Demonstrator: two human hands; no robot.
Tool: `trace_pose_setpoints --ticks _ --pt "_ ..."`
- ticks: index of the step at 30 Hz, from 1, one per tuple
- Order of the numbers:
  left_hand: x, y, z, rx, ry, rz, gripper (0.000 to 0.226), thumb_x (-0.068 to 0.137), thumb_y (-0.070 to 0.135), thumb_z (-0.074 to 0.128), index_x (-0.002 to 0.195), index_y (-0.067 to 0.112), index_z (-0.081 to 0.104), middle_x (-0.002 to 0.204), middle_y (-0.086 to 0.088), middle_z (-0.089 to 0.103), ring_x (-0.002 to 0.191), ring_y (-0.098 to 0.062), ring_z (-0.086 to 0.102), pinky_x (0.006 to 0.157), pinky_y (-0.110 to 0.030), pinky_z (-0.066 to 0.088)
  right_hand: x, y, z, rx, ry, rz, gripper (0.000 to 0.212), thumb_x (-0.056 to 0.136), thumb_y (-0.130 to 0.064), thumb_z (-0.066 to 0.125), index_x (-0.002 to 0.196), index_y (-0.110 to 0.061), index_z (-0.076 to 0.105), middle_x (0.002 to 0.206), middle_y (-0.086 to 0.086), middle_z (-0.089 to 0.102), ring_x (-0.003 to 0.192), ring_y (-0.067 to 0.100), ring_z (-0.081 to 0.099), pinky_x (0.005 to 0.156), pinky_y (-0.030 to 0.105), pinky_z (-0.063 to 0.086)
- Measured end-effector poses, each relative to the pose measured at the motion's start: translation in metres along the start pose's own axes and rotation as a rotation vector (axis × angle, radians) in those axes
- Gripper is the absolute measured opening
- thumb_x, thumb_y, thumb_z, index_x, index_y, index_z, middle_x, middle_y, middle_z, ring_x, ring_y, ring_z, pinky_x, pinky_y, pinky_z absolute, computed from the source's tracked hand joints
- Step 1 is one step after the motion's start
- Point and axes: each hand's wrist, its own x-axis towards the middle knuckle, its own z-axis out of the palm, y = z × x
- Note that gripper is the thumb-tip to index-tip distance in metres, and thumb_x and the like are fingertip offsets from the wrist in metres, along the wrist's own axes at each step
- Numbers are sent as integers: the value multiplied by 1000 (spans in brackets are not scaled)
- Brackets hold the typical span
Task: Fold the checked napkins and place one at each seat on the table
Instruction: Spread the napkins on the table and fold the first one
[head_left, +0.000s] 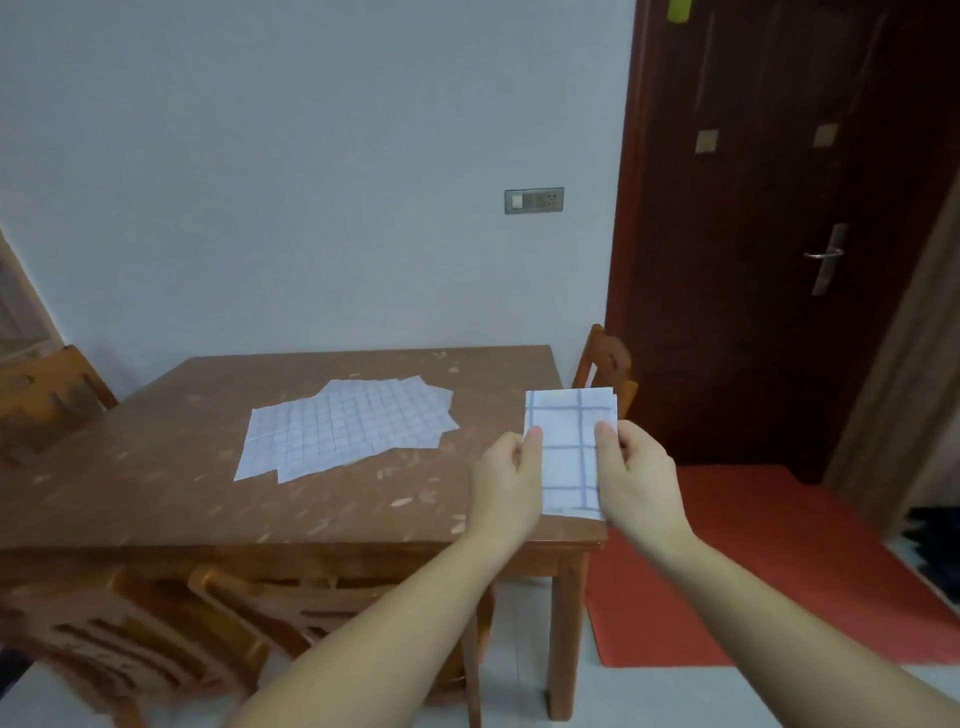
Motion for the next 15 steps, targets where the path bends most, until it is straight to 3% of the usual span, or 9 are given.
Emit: trace_pose_setpoints --ticks 2,5,9,12,15 --pt "6 -5 20 0 -50 -38 43 100 42 43 64 20 45 58 6 47 59 -19 53 59 -40 49 12 18 -10 -29 7 30 40 100 -27 44 62 -16 40 57 -6 46 54 10 41 51 28 31" --pt "25 -9 51 15 -13 -31 44 101 32 45 60 18 41 57 7 43 55 -7 41 51 -17 33 30 48 -13 37 -24 125 40 98 -30 49 61 -14 44 56 -6 48 54 9 43 51 27 32" --pt "65 -24 92 -53 2 -103 41 101 30 46 62 19 42 58 9 45 53 -4 42 50 -13 33 61 94 -7 62 -116 176 30 96 -24 54 69 -15 61 47 -10 57 49 12 51 52 27 38" --pt "103 -48 122 -105 -76 -166 36 101 36 46 71 17 52 65 3 55 60 -6 52 53 -19 41 105 128 -3 37 -132 197 24 97 -20 55 77 -9 64 43 -6 57 40 10 50 46 24 39" --pt "144 -69 151 -260 -254 -308 26 100 33 50 95 11 63 75 -7 67 54 -10 60 48 -24 48 158 157 2 -12 -133 231 23 97 -18 55 80 -5 65 41 -2 54 33 7 47 40 19 36"
